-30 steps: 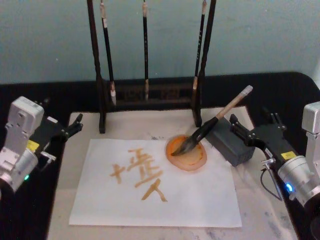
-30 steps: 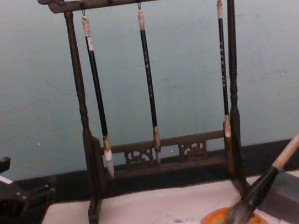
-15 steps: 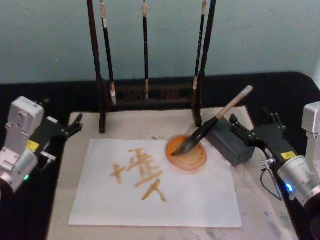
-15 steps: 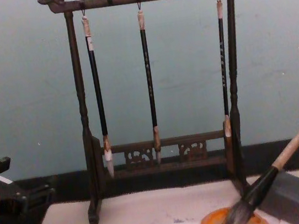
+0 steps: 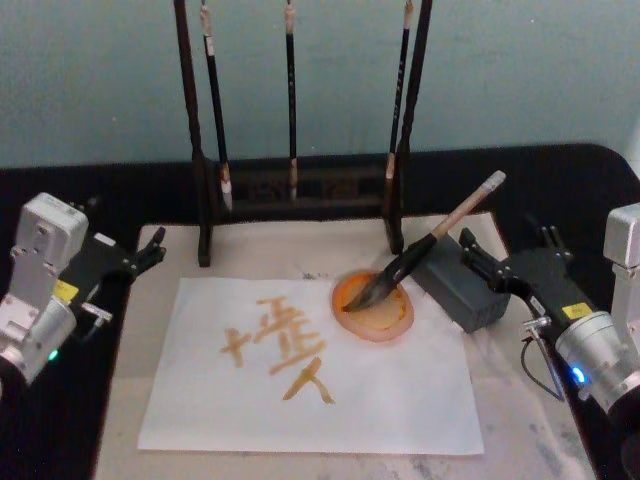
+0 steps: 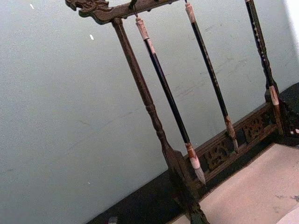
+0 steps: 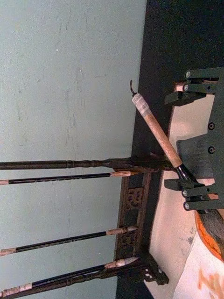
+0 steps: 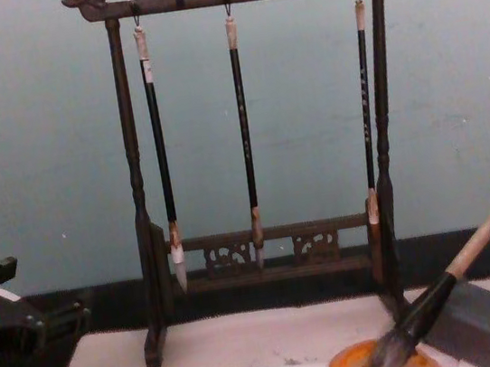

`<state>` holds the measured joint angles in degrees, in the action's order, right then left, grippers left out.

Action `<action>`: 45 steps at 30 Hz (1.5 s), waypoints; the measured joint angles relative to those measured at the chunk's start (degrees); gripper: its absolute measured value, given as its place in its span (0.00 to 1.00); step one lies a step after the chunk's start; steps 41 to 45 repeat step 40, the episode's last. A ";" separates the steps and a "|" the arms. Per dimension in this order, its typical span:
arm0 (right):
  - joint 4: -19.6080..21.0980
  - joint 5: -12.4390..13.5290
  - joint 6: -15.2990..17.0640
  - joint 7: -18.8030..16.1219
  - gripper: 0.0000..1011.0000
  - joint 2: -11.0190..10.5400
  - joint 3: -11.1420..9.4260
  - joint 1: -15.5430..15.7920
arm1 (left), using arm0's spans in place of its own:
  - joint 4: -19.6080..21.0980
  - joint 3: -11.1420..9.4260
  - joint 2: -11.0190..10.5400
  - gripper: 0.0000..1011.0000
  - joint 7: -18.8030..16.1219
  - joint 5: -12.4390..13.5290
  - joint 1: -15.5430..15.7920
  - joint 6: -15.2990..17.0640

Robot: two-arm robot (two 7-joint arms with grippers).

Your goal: Pick up the brush from the inkstone, write on the paper, then place the brush back to its original position.

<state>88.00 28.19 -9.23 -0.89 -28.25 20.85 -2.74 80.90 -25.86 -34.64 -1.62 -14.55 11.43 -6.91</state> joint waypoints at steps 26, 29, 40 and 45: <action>0.00 0.00 0.00 0.00 0.99 0.00 0.00 0.00 | 0.00 0.00 0.00 1.00 0.00 0.00 0.00 0.00; 0.00 0.00 0.00 0.00 0.99 0.00 0.00 0.00 | 0.00 0.00 0.00 1.00 0.00 0.00 0.00 0.00; 0.00 0.00 0.00 0.00 0.99 0.00 0.00 0.00 | 0.00 0.00 0.00 1.00 0.00 0.00 0.00 0.00; 0.00 0.00 0.00 0.00 0.99 0.00 0.00 0.00 | 0.00 0.00 0.00 1.00 0.00 0.00 0.00 0.00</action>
